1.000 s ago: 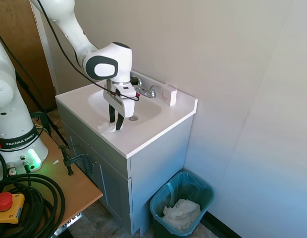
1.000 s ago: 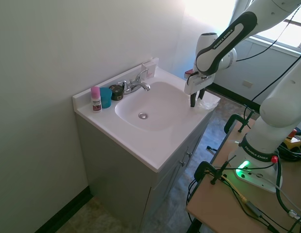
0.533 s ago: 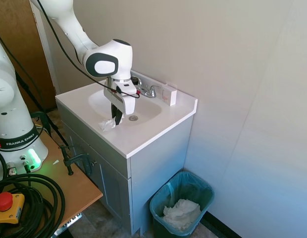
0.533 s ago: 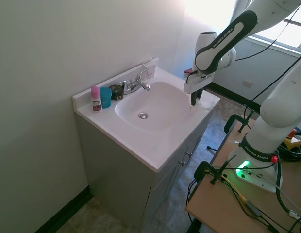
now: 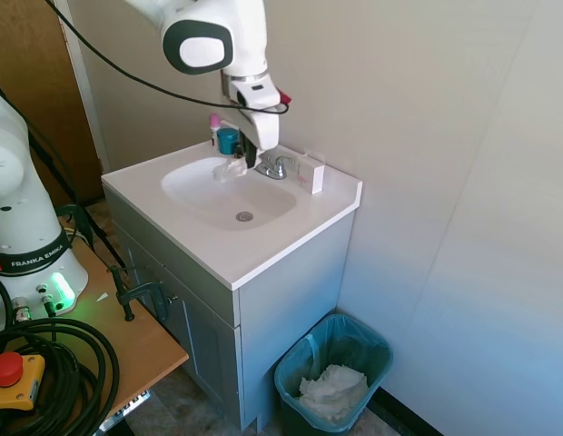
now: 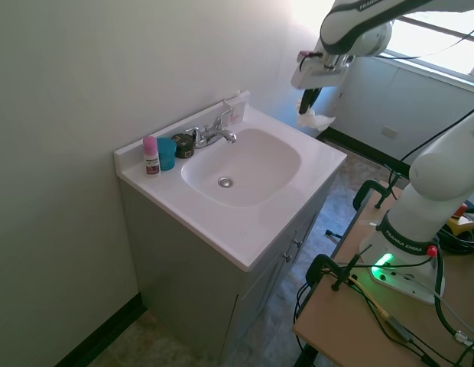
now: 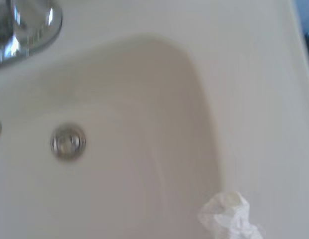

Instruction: Throw the tissue in the trash bin

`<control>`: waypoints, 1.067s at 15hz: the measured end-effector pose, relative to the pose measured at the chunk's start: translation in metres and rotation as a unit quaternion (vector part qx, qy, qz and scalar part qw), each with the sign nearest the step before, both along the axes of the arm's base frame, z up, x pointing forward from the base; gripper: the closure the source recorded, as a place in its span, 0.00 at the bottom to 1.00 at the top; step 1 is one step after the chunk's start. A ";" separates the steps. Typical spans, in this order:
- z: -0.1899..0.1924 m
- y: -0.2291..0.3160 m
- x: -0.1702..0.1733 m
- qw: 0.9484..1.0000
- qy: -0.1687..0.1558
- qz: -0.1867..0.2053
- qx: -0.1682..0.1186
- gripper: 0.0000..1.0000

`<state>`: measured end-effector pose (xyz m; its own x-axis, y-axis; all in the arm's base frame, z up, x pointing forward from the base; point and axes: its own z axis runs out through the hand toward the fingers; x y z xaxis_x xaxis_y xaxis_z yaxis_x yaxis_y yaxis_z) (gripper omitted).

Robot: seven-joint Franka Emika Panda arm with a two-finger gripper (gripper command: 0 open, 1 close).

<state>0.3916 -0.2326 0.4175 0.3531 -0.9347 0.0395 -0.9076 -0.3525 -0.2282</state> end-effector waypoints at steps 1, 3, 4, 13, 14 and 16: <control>0.011 -0.029 0.005 0.999 -0.020 -0.030 0.007 1.00; 0.016 -0.086 0.019 0.995 -0.044 -0.088 0.024 1.00; 0.010 -0.111 0.027 0.992 -0.047 -0.114 0.031 1.00; -0.166 -0.230 0.109 0.980 0.037 -0.193 0.045 1.00; -0.178 -0.235 0.119 0.980 0.040 -0.190 0.046 1.00; -0.182 -0.241 0.127 0.980 0.043 -0.187 0.049 0.00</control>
<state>0.5183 -0.4735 0.2353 -0.0164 -0.9973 -0.0719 -0.9865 0.0278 -0.1617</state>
